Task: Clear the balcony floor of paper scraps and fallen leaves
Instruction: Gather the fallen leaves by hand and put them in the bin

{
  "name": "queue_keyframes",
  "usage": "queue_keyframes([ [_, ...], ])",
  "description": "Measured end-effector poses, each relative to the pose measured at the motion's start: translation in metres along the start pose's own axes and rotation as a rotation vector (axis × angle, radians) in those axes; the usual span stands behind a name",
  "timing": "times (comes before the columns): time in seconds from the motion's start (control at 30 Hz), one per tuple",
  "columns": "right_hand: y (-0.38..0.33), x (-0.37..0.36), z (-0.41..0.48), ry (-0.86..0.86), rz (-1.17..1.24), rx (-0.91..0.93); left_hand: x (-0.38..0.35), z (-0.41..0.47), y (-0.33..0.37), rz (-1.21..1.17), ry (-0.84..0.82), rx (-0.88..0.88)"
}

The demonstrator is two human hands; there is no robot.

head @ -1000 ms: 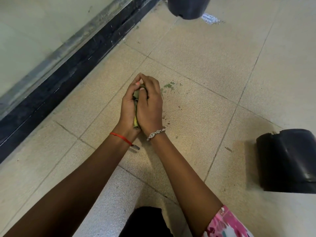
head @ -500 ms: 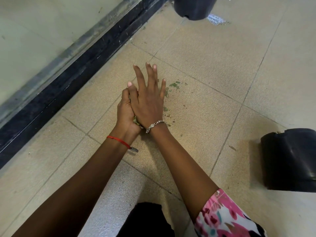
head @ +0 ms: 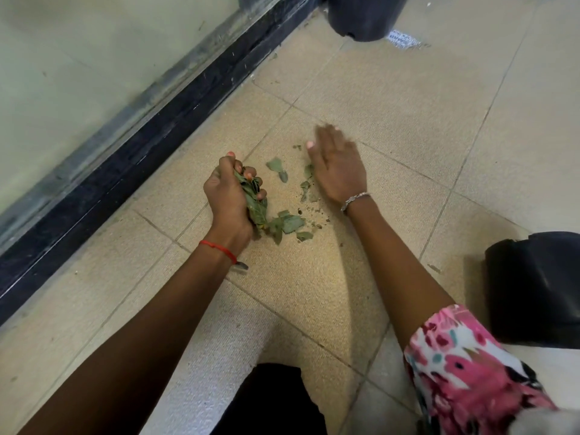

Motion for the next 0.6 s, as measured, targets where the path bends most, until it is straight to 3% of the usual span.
queue_keyframes([
  [0.23,-0.054,-0.032,-0.041,-0.174,0.046,0.348,0.004,0.002,0.007,0.14,-0.031,-0.19],
  [0.33,-0.043,-0.025,-0.066,-0.222,0.343,0.298,0.006,0.002,0.01,0.207,-0.045,-0.231],
  [0.43,-0.013,-0.001,-0.089,0.007,0.591,0.151,0.007,0.0,0.011,0.273,-0.041,-0.263],
  [0.5,-0.003,-0.003,-0.107,0.021,0.416,0.092,0.004,-0.004,0.013,0.352,-0.072,-0.318],
  [0.6,-0.01,-0.027,-0.125,-0.111,-0.01,0.078,-0.005,-0.013,0.014,0.498,-0.152,-0.4],
])
Point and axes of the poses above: each hand's wrist, its own z-axis towards the middle knuckle, its own x-axis out of the back of the hand, y = z × x, the point moved 8 cm from there along z, towards the middle knuckle, and after that the axes turned 8 degrees about -y, right-handed, at the moved point
